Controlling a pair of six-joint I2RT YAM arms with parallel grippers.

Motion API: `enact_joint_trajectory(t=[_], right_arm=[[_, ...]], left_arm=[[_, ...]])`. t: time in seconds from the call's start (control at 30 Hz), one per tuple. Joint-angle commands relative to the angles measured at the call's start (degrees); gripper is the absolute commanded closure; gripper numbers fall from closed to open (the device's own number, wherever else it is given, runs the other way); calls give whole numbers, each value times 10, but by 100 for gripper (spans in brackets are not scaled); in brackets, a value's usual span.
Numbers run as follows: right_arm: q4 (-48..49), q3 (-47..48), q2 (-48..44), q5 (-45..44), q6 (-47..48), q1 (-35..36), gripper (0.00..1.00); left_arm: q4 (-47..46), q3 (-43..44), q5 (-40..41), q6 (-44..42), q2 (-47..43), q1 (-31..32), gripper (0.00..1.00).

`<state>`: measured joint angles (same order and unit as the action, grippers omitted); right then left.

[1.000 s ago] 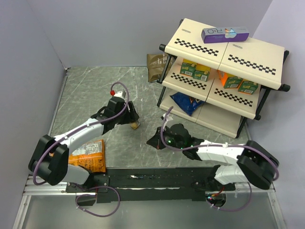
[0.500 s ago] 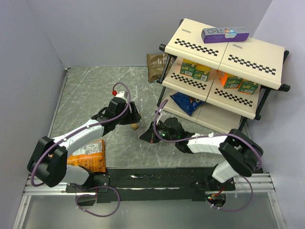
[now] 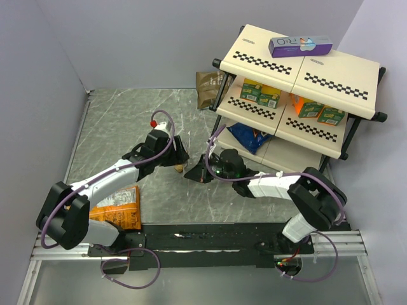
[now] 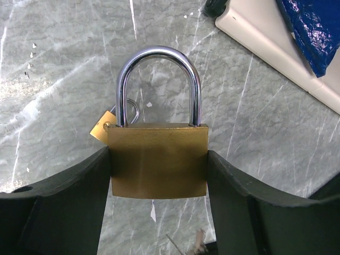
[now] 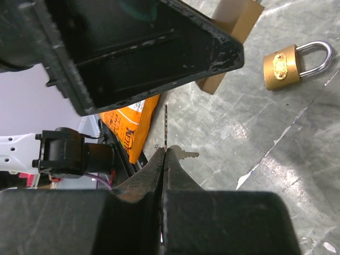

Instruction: Unlock with the key

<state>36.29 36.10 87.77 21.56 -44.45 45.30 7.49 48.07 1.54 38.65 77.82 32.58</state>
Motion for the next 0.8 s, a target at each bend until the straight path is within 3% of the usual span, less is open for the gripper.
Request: enact_joint_trajectory(t=[0.0,0.77], right_arm=[[41,25,26,31,-20,-13,100],[43,61,86,69,-28,-44,100]], left_arm=[[-65,15,-8,4,-30,5,99],[-68,16,-10,0,-21,12,99]])
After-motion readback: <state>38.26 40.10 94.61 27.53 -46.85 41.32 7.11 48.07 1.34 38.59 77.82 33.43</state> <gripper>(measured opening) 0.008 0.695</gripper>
